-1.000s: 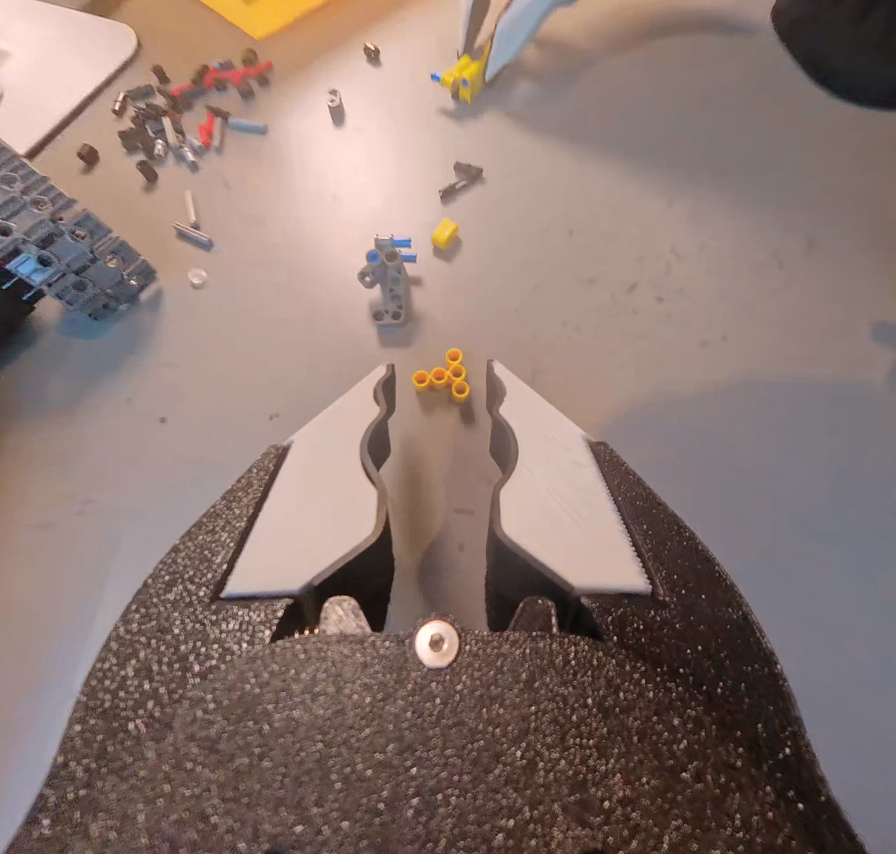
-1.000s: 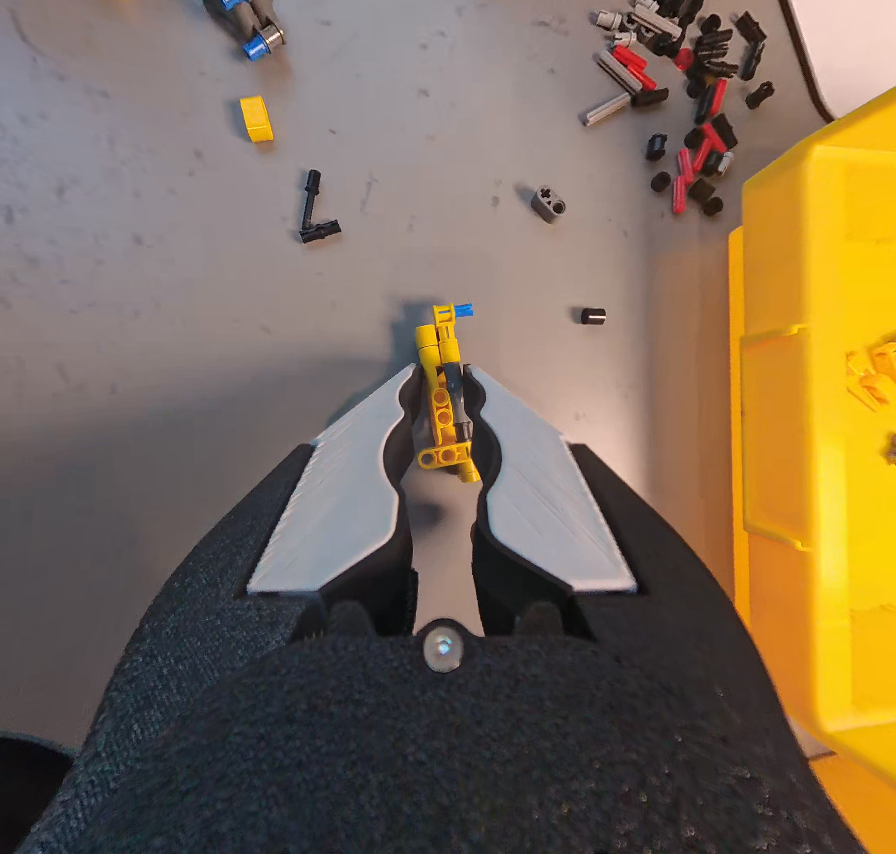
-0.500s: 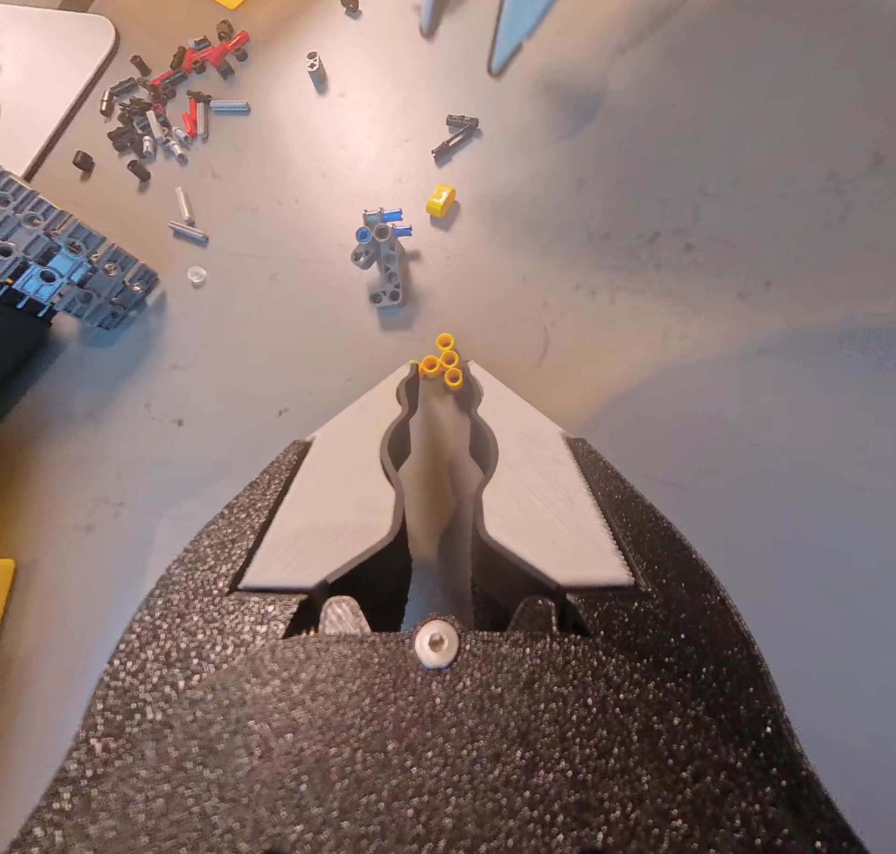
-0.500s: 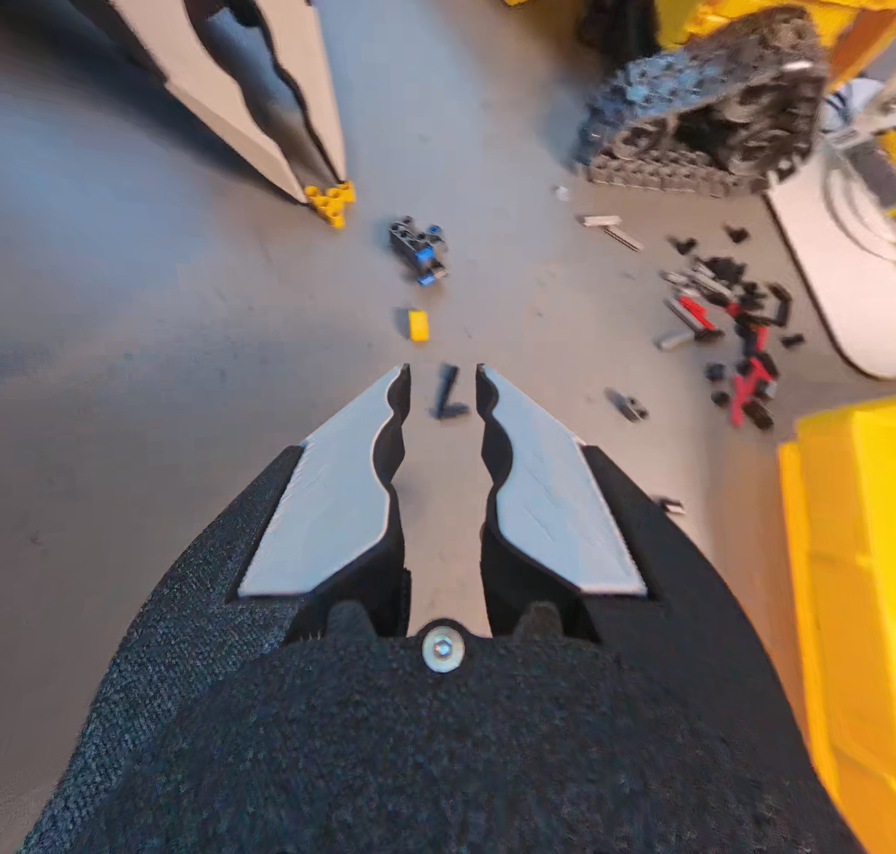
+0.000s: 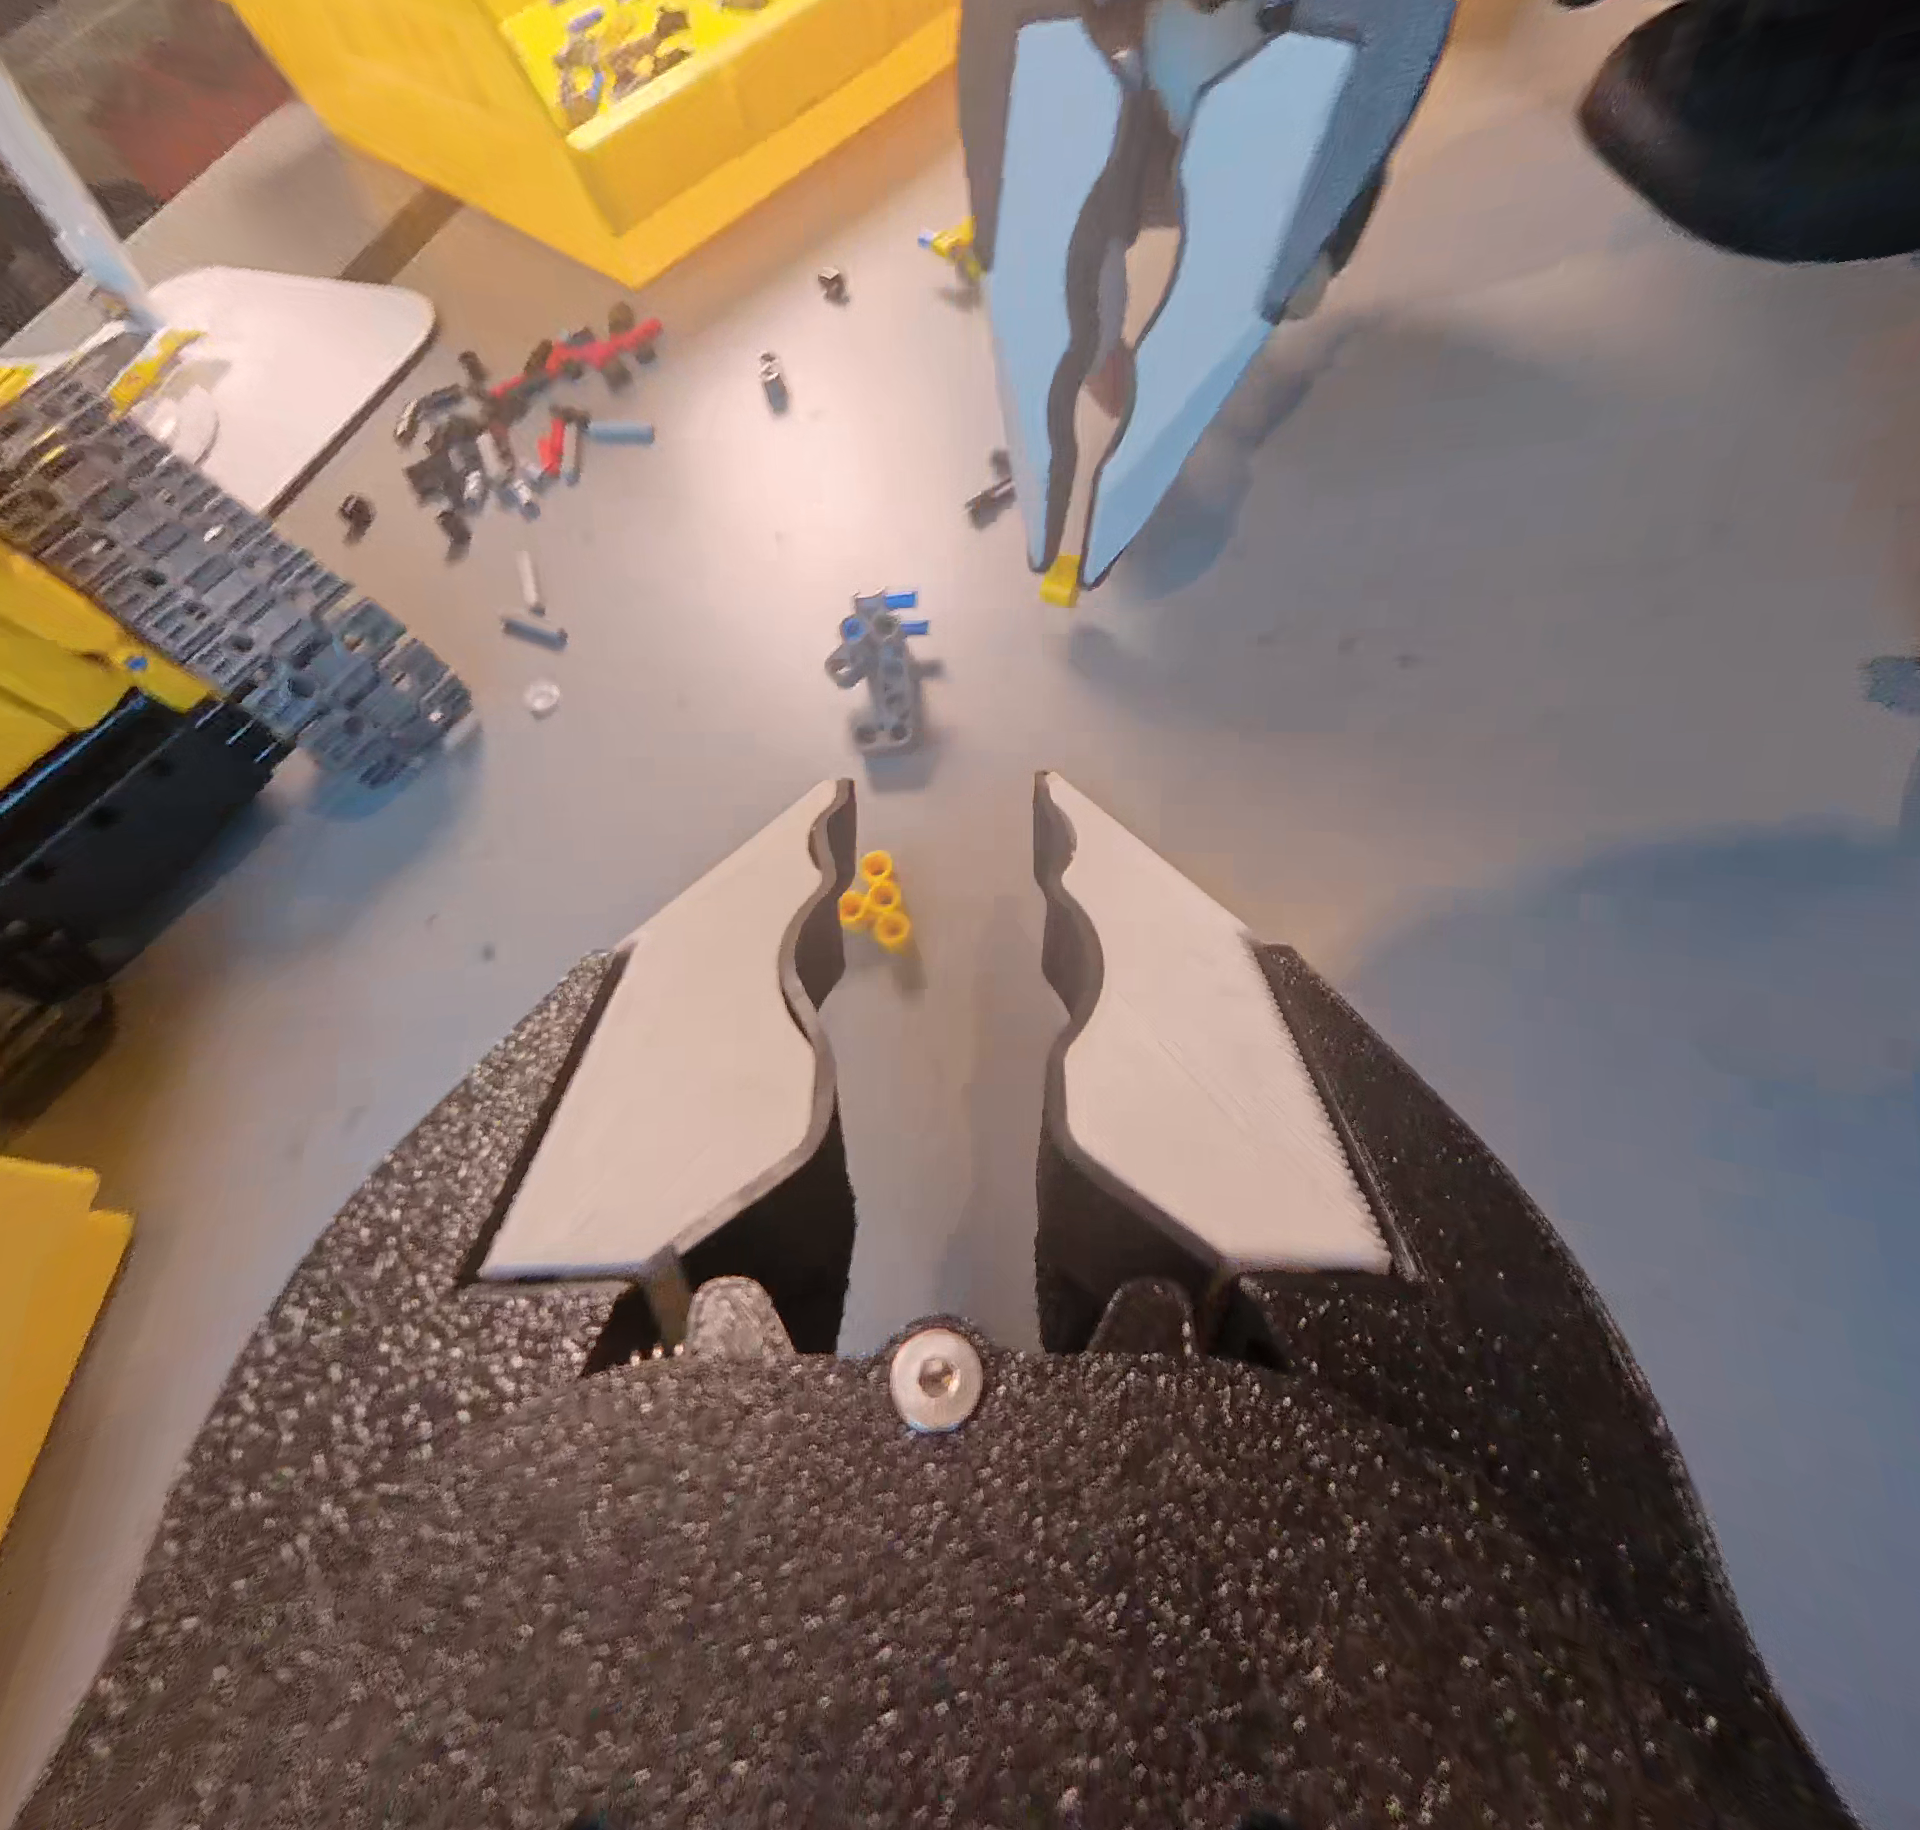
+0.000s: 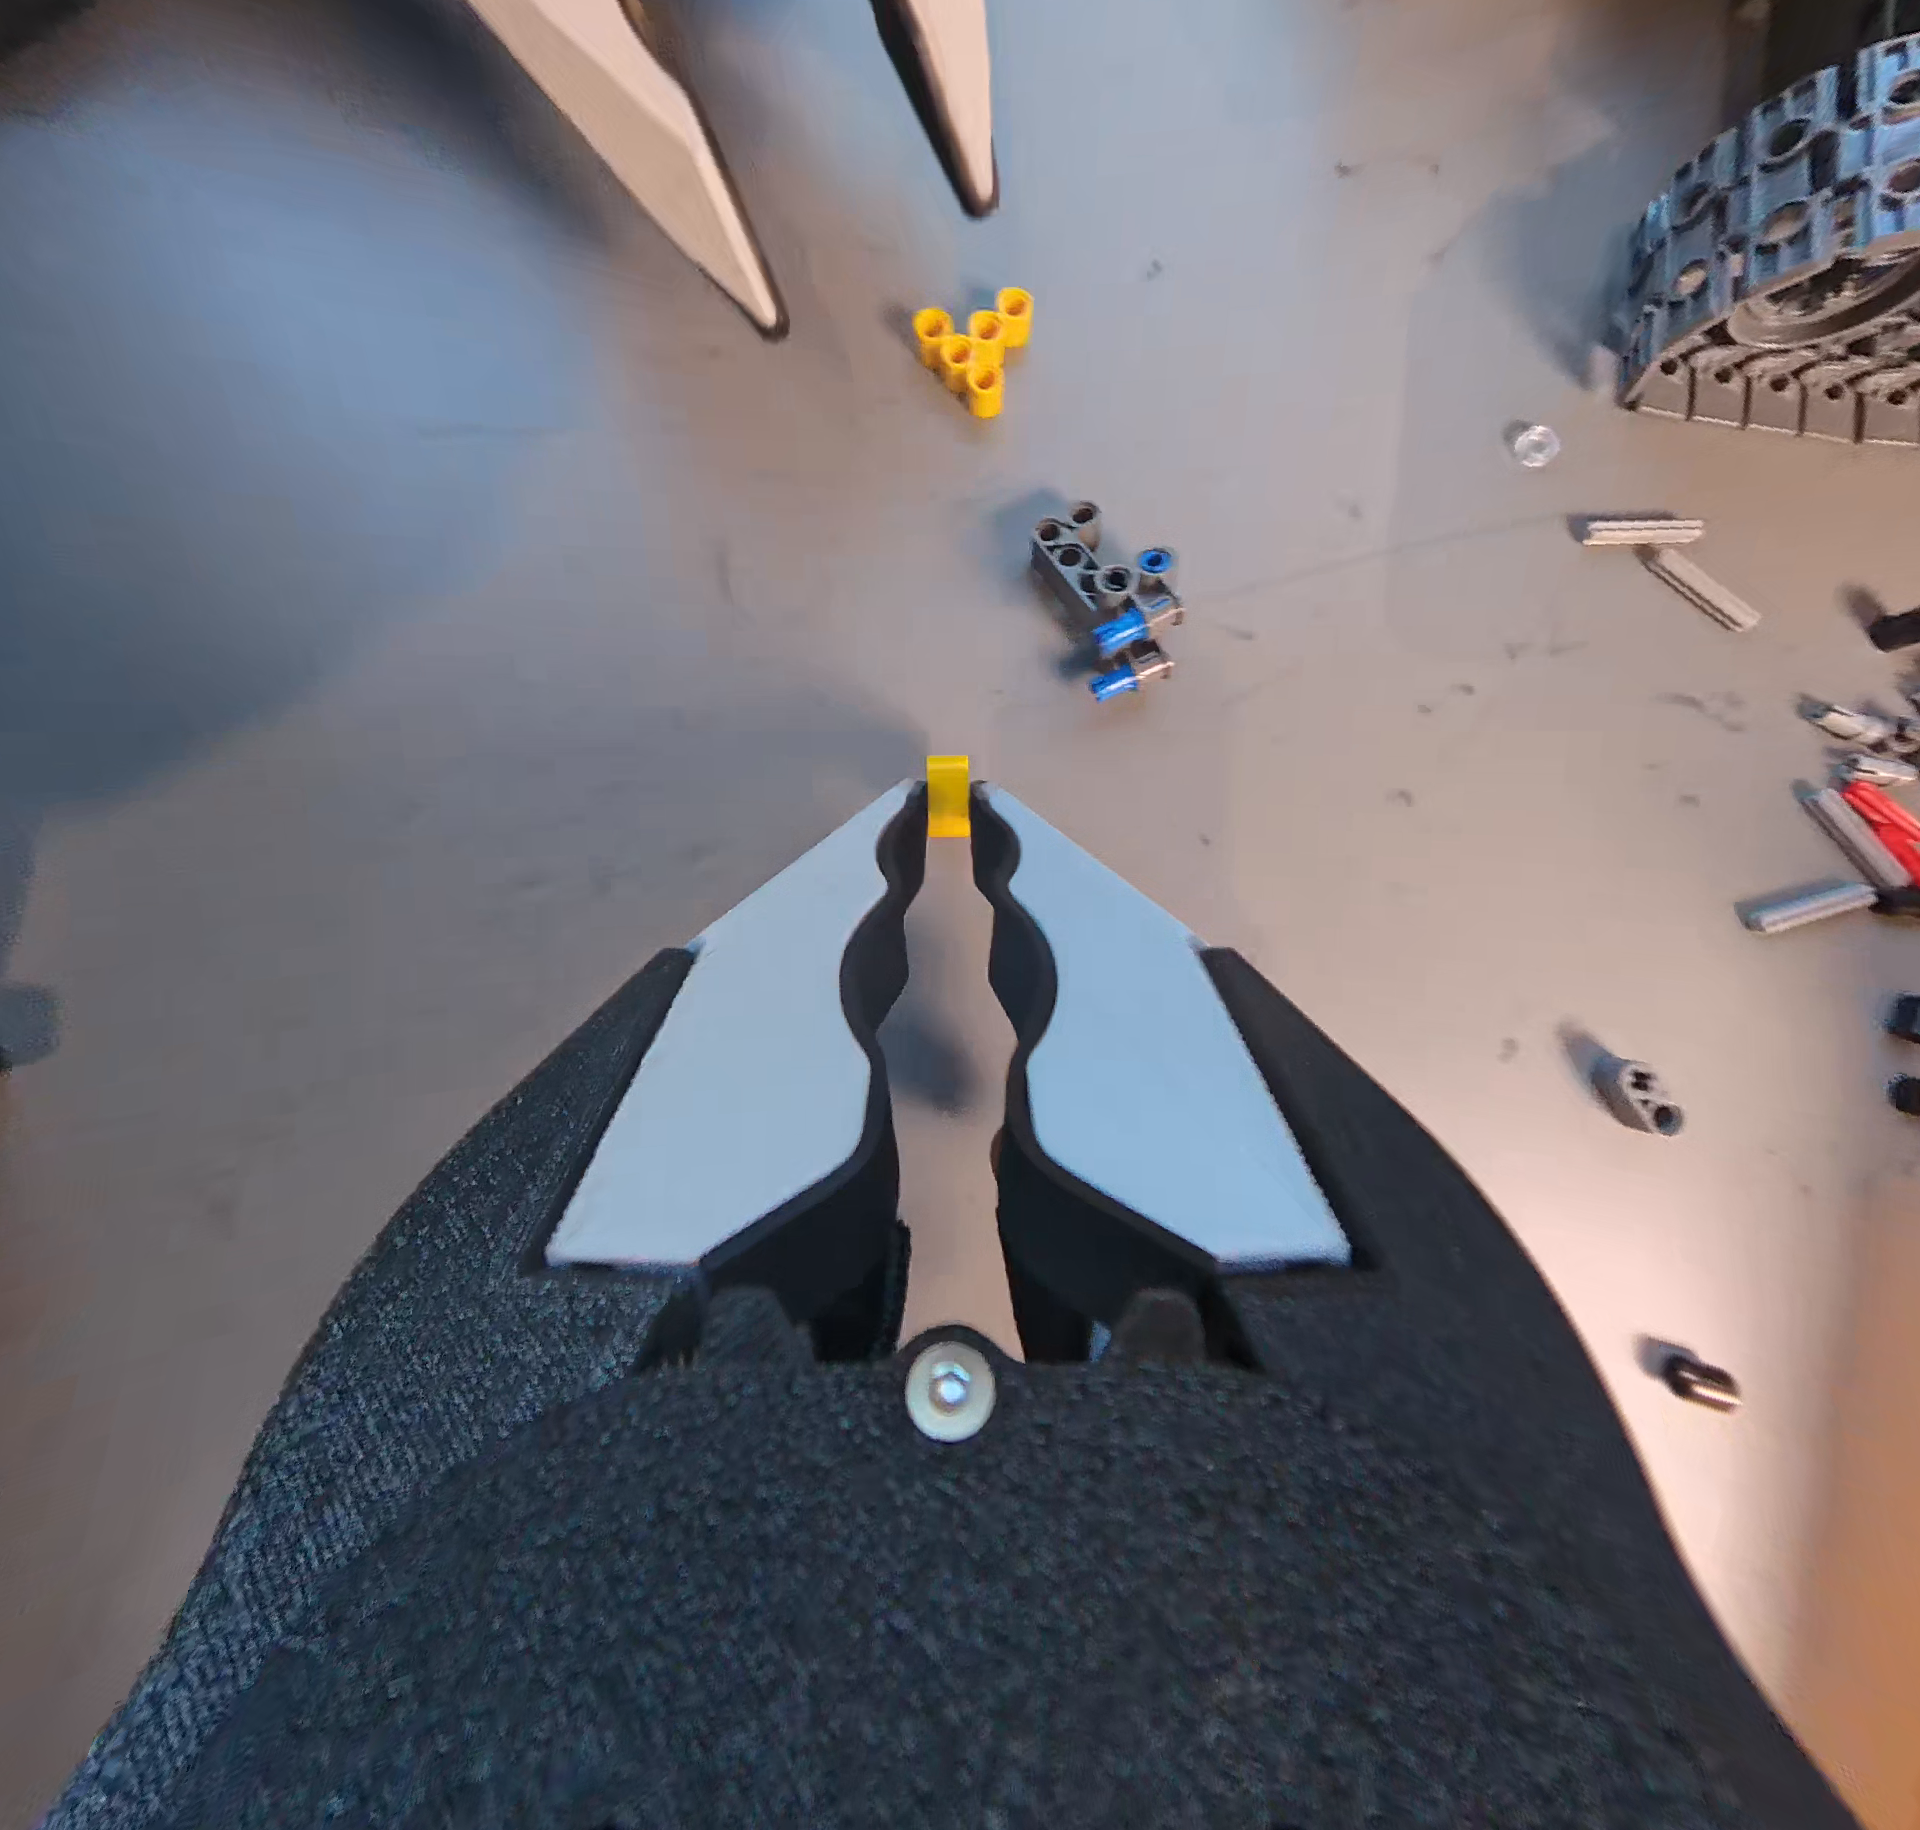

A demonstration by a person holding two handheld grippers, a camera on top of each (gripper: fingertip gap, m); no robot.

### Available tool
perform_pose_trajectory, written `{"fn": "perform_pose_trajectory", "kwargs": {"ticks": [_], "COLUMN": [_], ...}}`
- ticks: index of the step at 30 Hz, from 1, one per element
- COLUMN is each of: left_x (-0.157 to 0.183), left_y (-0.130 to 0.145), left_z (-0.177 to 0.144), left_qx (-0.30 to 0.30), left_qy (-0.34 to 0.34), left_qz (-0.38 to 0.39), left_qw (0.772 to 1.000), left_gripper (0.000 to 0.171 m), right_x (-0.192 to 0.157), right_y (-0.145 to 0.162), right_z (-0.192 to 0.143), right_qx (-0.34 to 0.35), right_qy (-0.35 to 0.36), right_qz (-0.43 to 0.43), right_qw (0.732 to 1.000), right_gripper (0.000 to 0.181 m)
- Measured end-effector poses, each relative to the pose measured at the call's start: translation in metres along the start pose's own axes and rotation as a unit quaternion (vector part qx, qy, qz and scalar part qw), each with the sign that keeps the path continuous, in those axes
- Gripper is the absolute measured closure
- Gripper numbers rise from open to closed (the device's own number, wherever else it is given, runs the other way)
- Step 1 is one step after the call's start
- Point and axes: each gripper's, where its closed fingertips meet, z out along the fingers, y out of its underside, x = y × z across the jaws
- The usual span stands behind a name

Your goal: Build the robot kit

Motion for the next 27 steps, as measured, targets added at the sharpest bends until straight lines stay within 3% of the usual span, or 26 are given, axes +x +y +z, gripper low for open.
{"fn": "perform_pose_trajectory", "kwargs": {"ticks": [5, 8, 14, 21, 27], "left_x": [0.044, 0.067, 0.103, 0.103, 0.092], "left_y": [-0.015, -0.016, -0.014, -0.018, -0.024], "left_z": [0.006, 0.014, 0.028, 0.033, 0.032], "left_qx": [0.025, 0.018, -0.004, 0.006, 0.016], "left_qy": [0.084, 0.122, 0.167, 0.143, 0.117], "left_qz": [0.037, 0.052, 0.095, 0.122, 0.108], "left_qw": [0.995, 0.991, 0.981, 0.982, 0.987], "left_gripper": [0.137, 0.140, 0.145, 0.161, 0.162], "right_x": [-0.044, -0.072, -0.084, -0.083, -0.073], "right_y": [-0.005, 0.001, 0.000, -0.010, -0.017], "right_z": [-0.005, -0.006, -0.005, -0.014, -0.016], "right_qx": [0.033, 0.012, 0.009, 0.053, 0.084], "right_qy": [-0.110, -0.175, -0.205, -0.240, -0.246], "right_qz": [0.031, 0.027, 0.047, 0.089, 0.126], "right_qw": [0.993, 0.984, 0.978, 0.965, 0.957], "right_gripper": [0.173, 0.173, 0.173, 0.173, 0.173]}}
